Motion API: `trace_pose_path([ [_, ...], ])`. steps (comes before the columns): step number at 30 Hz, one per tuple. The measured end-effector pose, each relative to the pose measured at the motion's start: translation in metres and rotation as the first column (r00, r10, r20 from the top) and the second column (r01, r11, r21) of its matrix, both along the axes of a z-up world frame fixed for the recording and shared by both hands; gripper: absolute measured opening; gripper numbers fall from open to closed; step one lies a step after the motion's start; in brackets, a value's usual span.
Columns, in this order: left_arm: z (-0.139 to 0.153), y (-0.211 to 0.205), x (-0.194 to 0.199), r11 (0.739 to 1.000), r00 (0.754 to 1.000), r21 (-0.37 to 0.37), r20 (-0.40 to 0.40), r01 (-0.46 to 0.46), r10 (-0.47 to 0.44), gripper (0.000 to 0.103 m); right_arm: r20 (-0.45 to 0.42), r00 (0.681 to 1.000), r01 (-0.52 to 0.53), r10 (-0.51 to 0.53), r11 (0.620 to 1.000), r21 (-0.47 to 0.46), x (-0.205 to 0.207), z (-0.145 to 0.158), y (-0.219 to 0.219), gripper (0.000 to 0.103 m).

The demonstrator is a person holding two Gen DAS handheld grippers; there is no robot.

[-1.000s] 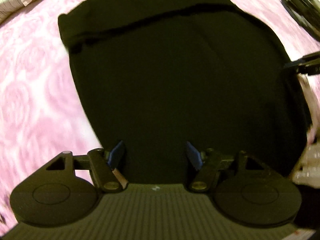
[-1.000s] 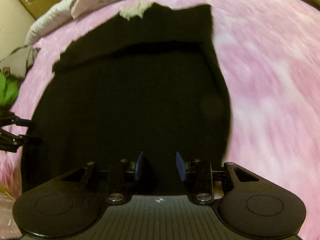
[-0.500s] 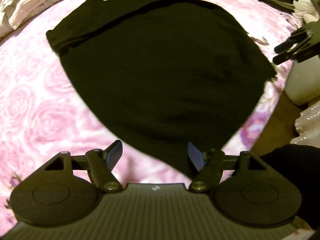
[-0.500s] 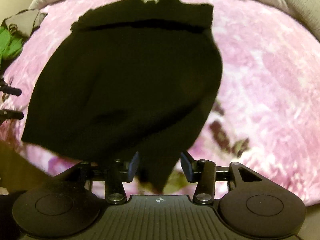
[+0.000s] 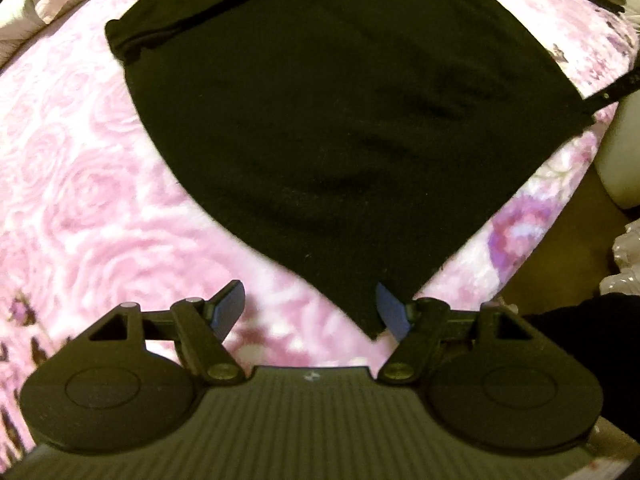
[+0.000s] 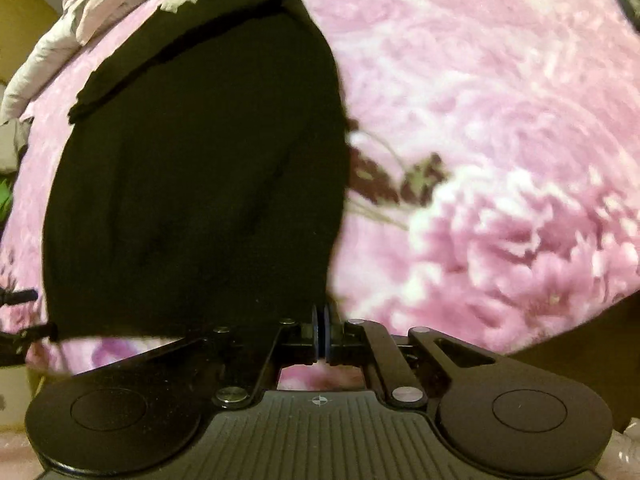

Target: Fold large clothes

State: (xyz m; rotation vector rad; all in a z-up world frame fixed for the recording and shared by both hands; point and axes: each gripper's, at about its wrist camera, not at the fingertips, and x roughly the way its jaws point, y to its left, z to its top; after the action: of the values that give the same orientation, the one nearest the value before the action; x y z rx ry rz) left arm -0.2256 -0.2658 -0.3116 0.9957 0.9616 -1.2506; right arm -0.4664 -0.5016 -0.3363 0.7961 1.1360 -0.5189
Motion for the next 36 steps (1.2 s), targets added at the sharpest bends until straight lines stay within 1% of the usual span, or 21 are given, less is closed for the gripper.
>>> trace_pose_path([
  [1, 0.004, 0.000, -0.002, 1.000, 1.000, 0.000, 0.008, -0.010, 0.010, 0.068, -0.023, 1.000, -0.022, 0.021, 1.000, -0.016, 0.002, 0.002, 0.000, 0.000],
  [3, 0.014, 0.000, -0.006, 1.000, 0.999, -0.004, 0.017, -0.030, 0.030, 0.068, -0.034, 0.998, -0.061, 0.059, 0.997, -0.057, 0.000, 0.013, -0.006, 0.008],
  [5, 0.026, 0.000, -0.012, 0.999, 0.999, -0.010, 0.028, -0.044, 0.044, 0.068, -0.049, 0.990, -0.134, 0.130, 0.985, -0.110, 0.004, 0.026, -0.002, 0.034],
  [7, 0.039, 0.000, -0.019, 0.998, 0.997, -0.015, 0.037, -0.064, 0.064, 0.068, -0.034, 0.977, -0.215, 0.212, 0.967, -0.140, 0.009, 0.040, 0.004, 0.038],
  [11, 0.059, -0.002, -0.033, 0.994, 0.993, -0.020, 0.047, -0.104, 0.105, 0.070, -0.014, 0.935, -0.350, 0.353, 0.920, -0.179, 0.018, 0.067, 0.014, 0.042],
  [15, 0.074, -0.003, -0.044, 0.990, 0.989, -0.018, 0.051, -0.137, 0.137, 0.070, -0.035, 0.869, -0.487, 0.494, 0.839, -0.241, 0.023, 0.089, 0.028, 0.046],
  [17, 0.079, -0.004, -0.049, 0.990, 0.989, -0.022, 0.051, -0.139, 0.140, 0.071, -0.034, 0.848, -0.518, 0.528, 0.816, -0.256, 0.022, 0.097, 0.031, 0.047],
  [19, 0.083, -0.005, -0.052, 0.991, 0.989, -0.024, 0.053, -0.134, 0.135, 0.073, -0.028, 0.840, -0.530, 0.542, 0.808, -0.258, 0.025, 0.104, 0.036, 0.047],
  [23, 0.086, -0.007, -0.054, 0.992, 0.990, -0.028, 0.055, -0.126, 0.127, 0.075, -0.034, 0.825, -0.551, 0.564, 0.790, -0.270, 0.023, 0.113, 0.042, 0.048],
  [24, 0.085, -0.007, -0.053, 0.992, 0.990, -0.027, 0.056, -0.126, 0.127, 0.075, -0.036, 0.823, -0.554, 0.567, 0.787, -0.272, 0.027, 0.108, 0.041, 0.048],
  [36, 0.075, -0.004, -0.047, 0.994, 0.993, 0.003, 0.035, -0.110, 0.110, 0.077, -0.063, 0.813, -0.574, 0.579, 0.778, -0.257, 0.032, 0.100, 0.047, 0.048],
])
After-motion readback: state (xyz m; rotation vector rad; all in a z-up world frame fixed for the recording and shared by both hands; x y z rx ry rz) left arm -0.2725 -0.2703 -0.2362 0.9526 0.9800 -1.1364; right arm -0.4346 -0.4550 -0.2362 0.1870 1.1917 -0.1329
